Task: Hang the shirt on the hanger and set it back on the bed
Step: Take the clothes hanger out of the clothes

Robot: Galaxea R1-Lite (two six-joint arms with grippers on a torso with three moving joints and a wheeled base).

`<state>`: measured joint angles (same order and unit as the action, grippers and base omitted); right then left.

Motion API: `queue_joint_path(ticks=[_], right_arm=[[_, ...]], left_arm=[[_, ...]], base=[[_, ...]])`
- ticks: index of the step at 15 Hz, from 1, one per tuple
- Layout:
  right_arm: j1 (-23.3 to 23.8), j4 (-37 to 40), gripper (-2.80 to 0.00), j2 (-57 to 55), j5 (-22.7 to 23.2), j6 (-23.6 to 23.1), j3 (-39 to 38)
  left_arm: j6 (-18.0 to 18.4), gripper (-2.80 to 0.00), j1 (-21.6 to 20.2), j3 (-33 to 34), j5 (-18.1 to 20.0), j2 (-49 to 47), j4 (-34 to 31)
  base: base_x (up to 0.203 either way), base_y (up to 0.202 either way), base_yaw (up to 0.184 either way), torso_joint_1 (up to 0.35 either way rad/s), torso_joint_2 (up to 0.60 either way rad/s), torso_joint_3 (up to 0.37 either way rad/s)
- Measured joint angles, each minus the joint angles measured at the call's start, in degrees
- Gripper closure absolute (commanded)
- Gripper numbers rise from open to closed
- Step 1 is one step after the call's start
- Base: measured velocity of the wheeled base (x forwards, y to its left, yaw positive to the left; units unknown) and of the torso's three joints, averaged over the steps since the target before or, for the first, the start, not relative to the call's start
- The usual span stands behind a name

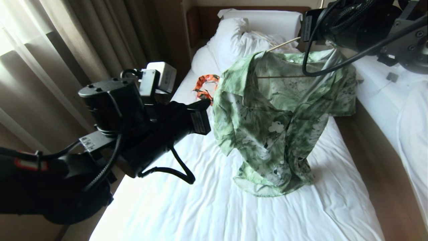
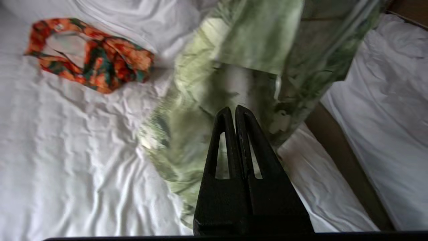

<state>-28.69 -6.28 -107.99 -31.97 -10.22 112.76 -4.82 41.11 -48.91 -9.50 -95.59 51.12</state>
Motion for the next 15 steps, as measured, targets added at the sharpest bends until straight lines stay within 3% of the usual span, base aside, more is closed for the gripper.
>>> queue_joint_path(ticks=[1, 2, 7, 15], right_arm=[[-0.8, 0.1, 0.00, 0.3, -0.1, 0.0, 0.0], [-1.5, 0.5, 0.00, 0.7, -0.1, 0.0, -0.1], [-1.5, 0.6, 0.00, 1.4, -0.1, 0.3, -0.4], [-1.9, 0.6, 0.00, 2.1, -0.1, 0.4, -0.6]], left_arm=[[-2.1, 0.00, 2.5, -0.5, -1.2, -0.6, -1.2], [-3.7, -2.80, 4.5, -1.4, -2.1, -1.3, -2.0], [-3.9, -2.80, 7.9, -10.4, -2.6, -5.2, -8.3], [-3.9, -2.80, 6.7, -19.9, -2.5, -11.3, -10.7]], base=[[0.000, 0.000, 0.000, 0.000, 0.00, 0.000], [0.000, 0.000, 0.000, 0.000, 0.00, 0.000], [0.000, 0.000, 0.000, 0.000, 0.00, 0.000], [0.000, 0.000, 0.000, 0.000, 0.00, 0.000]])
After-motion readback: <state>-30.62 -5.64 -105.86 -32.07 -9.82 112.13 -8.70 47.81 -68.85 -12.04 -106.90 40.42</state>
